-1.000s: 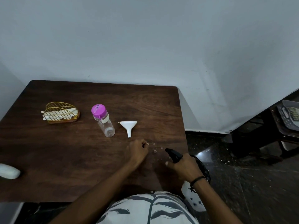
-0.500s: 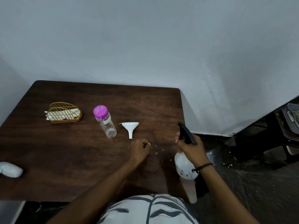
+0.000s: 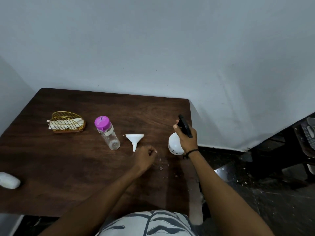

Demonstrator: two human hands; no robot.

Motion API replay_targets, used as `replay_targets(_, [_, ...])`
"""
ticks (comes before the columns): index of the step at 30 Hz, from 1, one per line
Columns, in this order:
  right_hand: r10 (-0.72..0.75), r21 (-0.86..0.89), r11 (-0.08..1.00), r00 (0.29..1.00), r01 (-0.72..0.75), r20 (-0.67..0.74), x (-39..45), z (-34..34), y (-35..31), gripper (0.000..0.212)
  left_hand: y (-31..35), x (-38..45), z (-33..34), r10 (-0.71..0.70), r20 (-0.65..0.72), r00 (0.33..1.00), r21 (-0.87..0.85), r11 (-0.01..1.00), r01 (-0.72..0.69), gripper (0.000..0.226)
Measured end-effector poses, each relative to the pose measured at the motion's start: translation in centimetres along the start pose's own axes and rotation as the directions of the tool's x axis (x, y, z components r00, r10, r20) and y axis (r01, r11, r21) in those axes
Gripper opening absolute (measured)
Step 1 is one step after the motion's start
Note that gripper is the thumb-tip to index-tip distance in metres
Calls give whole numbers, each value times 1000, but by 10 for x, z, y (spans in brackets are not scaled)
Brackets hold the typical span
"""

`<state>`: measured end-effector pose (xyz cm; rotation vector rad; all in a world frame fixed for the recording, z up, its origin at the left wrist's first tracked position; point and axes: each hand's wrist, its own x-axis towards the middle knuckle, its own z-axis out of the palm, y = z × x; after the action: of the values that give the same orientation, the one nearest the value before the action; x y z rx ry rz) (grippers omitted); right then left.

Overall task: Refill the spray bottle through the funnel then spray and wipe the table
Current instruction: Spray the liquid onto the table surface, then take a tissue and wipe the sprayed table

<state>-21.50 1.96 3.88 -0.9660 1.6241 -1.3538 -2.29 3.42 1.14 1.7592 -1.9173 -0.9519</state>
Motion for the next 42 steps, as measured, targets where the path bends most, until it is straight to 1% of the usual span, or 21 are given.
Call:
replay_targets(3, [-8, -47, 999, 1000, 9, 11, 9, 3, 8, 20, 2, 1, -1, -1, 0, 1000, -17, 1000, 1, 11])
replay_targets(8, [36, -128, 991, 999, -36, -4, 7, 3, 22, 40, 2, 0, -2, -17, 1, 1000, -25, 1000, 17, 10])
replay_targets(9, [38, -163, 986, 999, -37, 3, 5, 2, 23, 47, 2, 1, -1, -19, 0, 1000, -27, 999, 19, 10])
replay_targets(11, [18, -241, 971, 1000, -12, 21, -1, 0, 26, 75, -1, 3, -1, -15, 0, 1000, -30, 999, 15, 7])
replay_targets(13, [-22, -287, 958, 999, 13, -27, -15, -1, 30, 100, -3, 4, -1, 1, -8, 1000, -23, 1000, -1, 5])
replay_targets(14, [-61, -296, 954, 995, 35, -80, -26, -2, 30, 102, -5, 4, -1, 15, -13, 1000, -23, 1000, -15, 7])
replay_targets(15, [-130, -311, 947, 981, 79, -147, -39, -3, 30, 98, -6, 5, -2, 38, -16, 999, -23, 999, -38, 10])
replay_targets(16, [-231, -338, 929, 949, 150, -216, -52, -2, 28, 90, -5, 6, -4, 70, -19, 997, -15, 997, -70, 12])
replay_targets(18, [-473, -424, 844, 826, 327, -305, -72, 1, 19, 73, -1, 8, -12, 157, -41, 987, 28, 987, -156, 21])
replay_targets(19, [-570, -467, 788, 762, 401, -308, -77, 2, 12, 66, 1, 9, -15, 206, -65, 976, 54, 978, -203, 27])
replay_targets(20, [-645, -500, 730, 711, 466, -280, -79, 6, 1, 60, 5, 9, -22, 250, -105, 963, 78, 967, -243, 32])
replay_targets(21, [-694, -526, 680, 680, 511, -237, -78, 11, -11, 56, 9, 9, -28, 301, -146, 942, 101, 952, -288, 34])
replay_targets(23, [-740, -555, 613, 656, 563, -151, -72, 20, -36, 50, 21, 9, -42, 399, -213, 892, 163, 915, -370, 35])
replay_targets(25, [-771, -559, 553, 633, 618, -63, -62, 41, -63, 47, 27, 11, -67, 452, -301, 840, 209, 891, -404, 35])
replay_targets(28, [-761, -565, 514, 647, 646, 46, -42, 75, -93, 44, 32, 23, -102, 538, -396, 744, 307, 841, -445, 38])
replay_targets(30, [-722, -582, 493, 678, 646, 141, -30, 106, -107, 46, 26, 29, -128, 567, -453, 688, 385, 820, -422, 41])
replay_targets(32, [-675, -607, 466, 702, 644, 227, -20, 132, -113, 50, 18, 35, -150, 575, -499, 649, 443, 812, -379, 43])
replay_targets(35, [-633, -605, 405, 688, 685, 355, -13, 177, -122, 56, -5, 40, -184, 541, -557, 630, 471, 831, -297, 47])
replay_targets(38, [-601, -559, 376, 654, 738, 460, -16, 220, -136, 57, -34, 48, -217, 498, -581, 644, 472, 850, -232, 48])
replay_targets(40, [-587, -518, 343, 610, 783, 532, -18, 252, -144, 53, -57, 53, -238, 478, -598, 644, 475, 858, -195, 48])
replay_targets(42, [-536, -481, 350, 593, 804, 601, -19, 282, -148, 44, -79, 58, -257, 447, -617, 648, 470, 869, -152, 48])
